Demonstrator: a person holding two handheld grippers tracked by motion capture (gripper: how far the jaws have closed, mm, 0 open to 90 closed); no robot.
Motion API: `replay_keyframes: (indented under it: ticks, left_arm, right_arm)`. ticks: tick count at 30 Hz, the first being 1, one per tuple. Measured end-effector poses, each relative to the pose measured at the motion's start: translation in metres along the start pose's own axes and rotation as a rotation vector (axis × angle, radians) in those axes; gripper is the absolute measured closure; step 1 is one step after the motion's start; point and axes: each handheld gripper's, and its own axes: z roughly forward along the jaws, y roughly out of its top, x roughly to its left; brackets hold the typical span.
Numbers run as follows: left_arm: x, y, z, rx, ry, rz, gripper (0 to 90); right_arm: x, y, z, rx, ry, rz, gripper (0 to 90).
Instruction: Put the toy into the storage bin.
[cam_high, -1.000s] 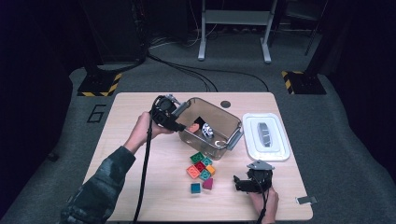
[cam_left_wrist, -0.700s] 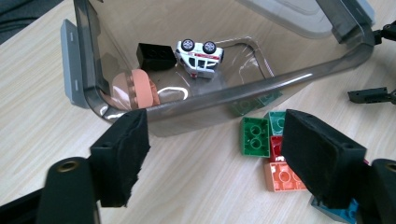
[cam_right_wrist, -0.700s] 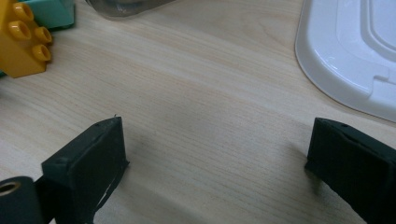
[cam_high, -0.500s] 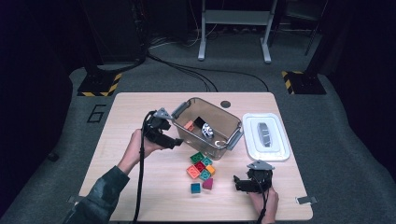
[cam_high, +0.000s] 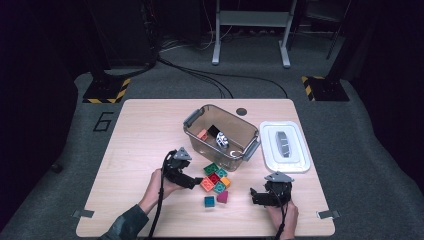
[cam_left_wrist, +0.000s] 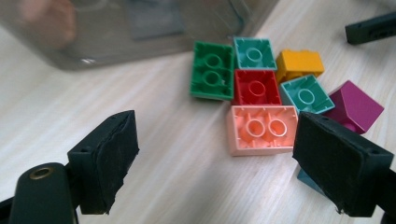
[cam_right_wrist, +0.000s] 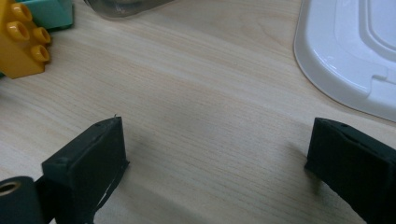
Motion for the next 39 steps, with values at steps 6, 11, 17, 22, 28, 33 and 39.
replay_keyframes:
  ticks: [6, 11, 17, 22, 28, 33, 39]
  left_arm:
    - [-0.017, -0.002, 0.021, 0.032, -0.039, 0.025, 15.6]
    - [-0.020, -0.001, 0.030, 0.048, -0.035, 0.047, 22.5]
    - [-0.020, -0.006, 0.035, 0.065, -0.042, 0.064, 35.0]
    - [-0.019, -0.010, 0.035, 0.065, -0.052, 0.068, 40.2]
    - [-0.017, -0.012, 0.030, 0.045, -0.074, 0.061, 41.6]
    - [-0.016, -0.015, 0.027, 0.035, -0.075, 0.078, 42.4]
    - [-0.015, -0.018, 0.024, 0.033, -0.074, 0.065, 42.4]
  right_arm:
    - [0.000, 0.000, 0.000, -0.001, 0.001, 0.000, 3.5]
    - [0.000, 0.000, 0.000, 0.001, -0.001, -0.002, 3.4]
    - [0.000, 0.000, 0.000, 0.000, 0.000, -0.001, 3.4]
    - [0.000, 0.000, 0.000, 0.000, 0.000, -0.001, 3.4]
    - [0.000, 0.000, 0.000, 0.001, -0.001, -0.002, 3.4]
    - [0.000, 0.000, 0.000, 0.000, -0.002, -0.001, 3.4]
    - [0.000, 0.000, 0.000, 0.000, -0.003, -0.003, 3.5]
